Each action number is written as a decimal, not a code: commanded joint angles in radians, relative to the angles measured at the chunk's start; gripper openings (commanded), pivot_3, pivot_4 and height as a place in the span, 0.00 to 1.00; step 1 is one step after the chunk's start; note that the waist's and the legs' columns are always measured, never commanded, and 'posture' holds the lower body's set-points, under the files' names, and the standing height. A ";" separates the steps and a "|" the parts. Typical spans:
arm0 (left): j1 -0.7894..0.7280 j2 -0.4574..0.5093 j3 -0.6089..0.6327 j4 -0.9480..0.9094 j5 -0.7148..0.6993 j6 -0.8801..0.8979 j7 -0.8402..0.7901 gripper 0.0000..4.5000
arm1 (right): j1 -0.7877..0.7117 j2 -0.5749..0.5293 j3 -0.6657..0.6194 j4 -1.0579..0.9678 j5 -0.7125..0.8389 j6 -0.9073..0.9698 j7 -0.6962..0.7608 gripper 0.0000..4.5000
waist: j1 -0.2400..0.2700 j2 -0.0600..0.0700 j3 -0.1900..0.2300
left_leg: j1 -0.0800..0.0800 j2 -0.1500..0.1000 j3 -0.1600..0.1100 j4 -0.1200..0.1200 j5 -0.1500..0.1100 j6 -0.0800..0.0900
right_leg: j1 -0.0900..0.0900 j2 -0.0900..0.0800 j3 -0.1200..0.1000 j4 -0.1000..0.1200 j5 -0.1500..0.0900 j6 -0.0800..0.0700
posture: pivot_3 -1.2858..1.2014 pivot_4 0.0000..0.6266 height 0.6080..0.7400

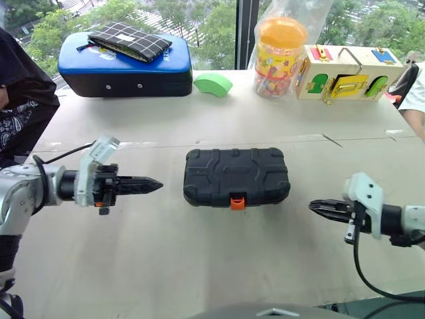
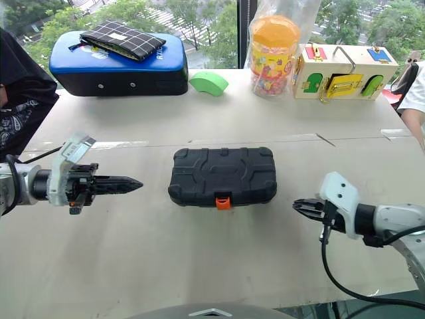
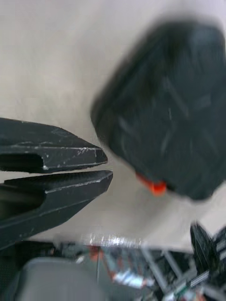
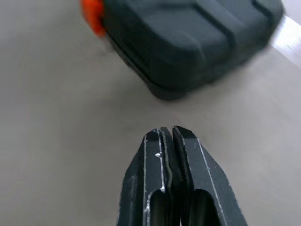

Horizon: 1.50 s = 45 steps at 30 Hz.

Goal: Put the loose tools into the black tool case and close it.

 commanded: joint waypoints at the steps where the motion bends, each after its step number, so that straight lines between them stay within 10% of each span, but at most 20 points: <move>1: -0.002 -0.017 0.014 -0.080 -0.028 -0.006 0.029 0.01 | -0.048 0.015 0.102 -0.048 0.011 0.057 -0.056 0.00 | 0.005 0.000 0.001 | 0.000 0.000 0.000 0.000 0.000 0.000 | 0.000 0.000 0.000 0.000 0.000 0.000 | 0.52 0.24 1.00; 8: -0.070 -0.106 -0.073 -0.115 0.043 -0.104 0.104 0.01 | -0.233 0.133 0.348 0.142 -0.181 0.087 -0.262 0.00 | 0.006 -0.002 -0.001 | -0.001 0.000 0.001 -0.002 0.003 -0.004 | 0.000 -0.001 -0.003 -0.005 0.001 -0.001 | 0.52 0.24 1.00; 22: -0.363 -0.261 -0.321 0.104 0.299 -0.295 0.137 0.01 | -0.559 0.348 0.278 0.547 -0.226 0.014 -0.367 0.00 | 0.007 -0.003 0.000 | 0.000 0.001 0.004 -0.001 0.006 0.000 | 0.000 0.003 -0.005 -0.004 0.004 0.002 | 0.52 0.24 1.00; 31: -0.343 -0.268 -0.473 0.156 0.430 -0.402 0.041 0.01 | -0.288 0.148 0.173 0.146 -0.039 0.284 -0.247 0.00 | 0.008 -0.004 -0.001 | -0.001 0.002 0.006 0.001 0.006 0.000 | 0.001 0.004 -0.003 -0.003 0.004 0.003 | 0.52 0.24 1.00; 45: -0.319 -0.298 -0.499 0.233 0.511 -0.516 0.005 0.01 | -0.328 0.405 0.293 0.056 0.028 0.222 -0.333 0.00 | 0.007 -0.004 -0.006 | 0.002 0.005 0.006 0.004 0.003 0.004 | -0.001 0.000 -0.004 0.004 0.002 -0.002 | 0.52 0.24 1.00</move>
